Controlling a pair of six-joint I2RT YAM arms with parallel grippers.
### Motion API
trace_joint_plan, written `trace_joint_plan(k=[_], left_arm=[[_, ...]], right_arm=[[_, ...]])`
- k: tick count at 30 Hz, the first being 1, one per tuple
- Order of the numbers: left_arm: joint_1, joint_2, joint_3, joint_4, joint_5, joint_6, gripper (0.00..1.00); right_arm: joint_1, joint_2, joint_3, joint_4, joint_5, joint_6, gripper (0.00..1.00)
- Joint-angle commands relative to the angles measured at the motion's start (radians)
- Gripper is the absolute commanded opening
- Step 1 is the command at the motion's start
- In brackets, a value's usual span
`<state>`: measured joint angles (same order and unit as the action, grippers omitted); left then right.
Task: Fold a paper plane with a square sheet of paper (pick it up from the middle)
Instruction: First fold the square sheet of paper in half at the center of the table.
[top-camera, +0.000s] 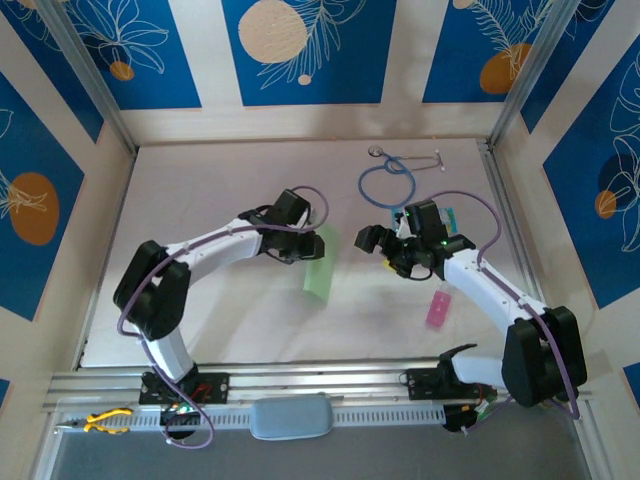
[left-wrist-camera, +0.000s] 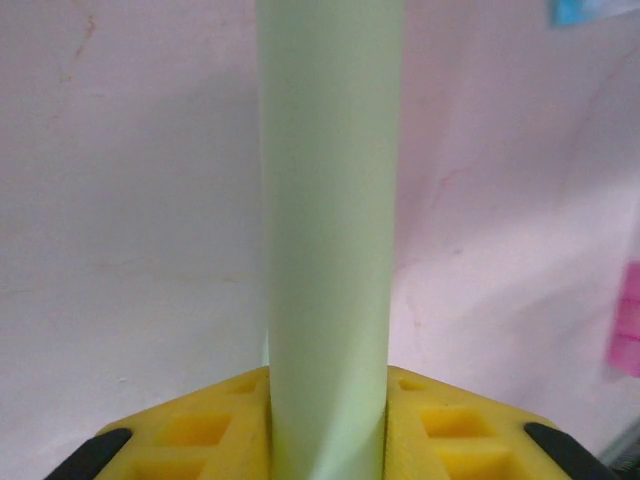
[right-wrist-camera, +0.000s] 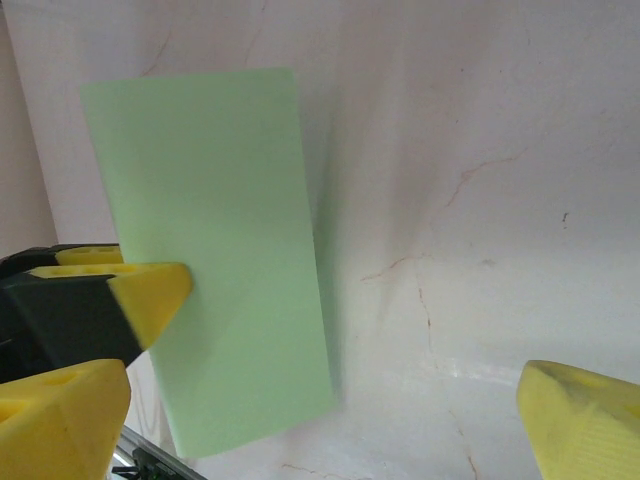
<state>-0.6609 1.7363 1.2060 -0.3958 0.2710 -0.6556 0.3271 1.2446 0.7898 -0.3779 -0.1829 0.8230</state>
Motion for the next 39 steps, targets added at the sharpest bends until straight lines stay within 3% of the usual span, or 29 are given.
trace_joint_plan(k=[1,9,18,26,28,32,39], left_arm=[[0.039,-0.037,-0.053,0.123,0.165,-0.061,0.31],[0.092,-0.051,-0.216,0.428,0.307,-0.228,0.31],[0.100,0.004,-0.270,0.484,0.313,-0.231,0.32],[0.106,0.055,-0.239,0.415,0.304,-0.156,0.32],[0.107,0.063,-0.228,0.387,0.296,-0.136,0.32],[0.110,0.073,-0.207,0.333,0.262,-0.096,0.34],[0.112,0.105,-0.158,0.244,0.209,-0.043,0.35]], right_arm=[[0.000,-0.011,-0.003,0.027,-0.021,0.019,1.00],[0.012,0.001,-0.011,0.091,-0.076,-0.002,1.00],[0.022,0.033,-0.036,0.187,-0.158,-0.008,1.00],[0.085,0.027,-0.038,0.263,-0.124,-0.005,0.99],[0.099,0.010,-0.031,0.220,-0.027,0.027,0.99],[0.132,-0.066,-0.089,0.300,0.079,-0.010,0.99],[0.099,-0.032,-0.109,0.318,-0.071,-0.070,0.95]])
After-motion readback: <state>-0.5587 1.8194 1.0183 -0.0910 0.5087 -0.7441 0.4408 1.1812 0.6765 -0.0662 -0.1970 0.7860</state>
